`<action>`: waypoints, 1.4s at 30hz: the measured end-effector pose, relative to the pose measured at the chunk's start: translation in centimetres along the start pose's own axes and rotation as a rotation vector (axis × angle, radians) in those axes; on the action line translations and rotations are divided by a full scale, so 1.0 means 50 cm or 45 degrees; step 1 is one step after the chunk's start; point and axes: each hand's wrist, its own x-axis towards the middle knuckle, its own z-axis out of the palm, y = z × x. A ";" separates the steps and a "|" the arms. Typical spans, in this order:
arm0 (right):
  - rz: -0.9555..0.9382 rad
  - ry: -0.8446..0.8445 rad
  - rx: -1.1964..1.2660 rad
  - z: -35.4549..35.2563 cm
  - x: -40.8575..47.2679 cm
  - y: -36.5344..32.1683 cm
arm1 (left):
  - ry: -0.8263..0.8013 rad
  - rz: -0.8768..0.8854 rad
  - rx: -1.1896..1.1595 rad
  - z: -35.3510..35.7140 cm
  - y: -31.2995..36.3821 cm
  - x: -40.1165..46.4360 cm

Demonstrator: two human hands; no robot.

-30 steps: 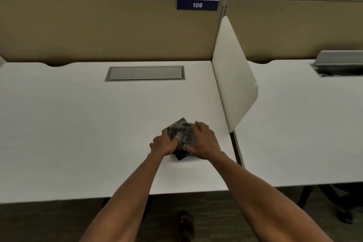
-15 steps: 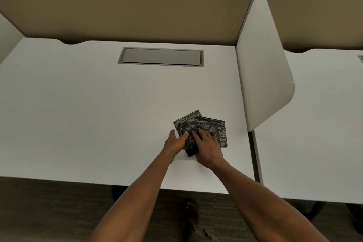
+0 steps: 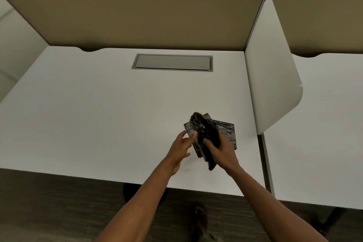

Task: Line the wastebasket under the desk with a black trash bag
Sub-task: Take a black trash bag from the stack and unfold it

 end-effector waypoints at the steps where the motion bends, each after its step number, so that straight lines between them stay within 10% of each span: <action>1: 0.056 -0.076 0.125 0.000 -0.014 -0.019 | -0.061 0.040 -0.007 0.000 0.003 -0.020; 23: 0.467 -0.422 1.097 0.159 -0.258 -0.258 | 0.161 0.033 -0.543 -0.448 -0.141 -0.384; 31: 0.469 -0.633 1.319 0.299 -0.376 -0.345 | -0.049 -0.023 -0.370 -0.463 -0.186 -0.493; 42: 0.319 -0.541 1.299 0.284 -0.474 -0.384 | -0.238 0.072 -1.117 -0.606 -0.283 -0.563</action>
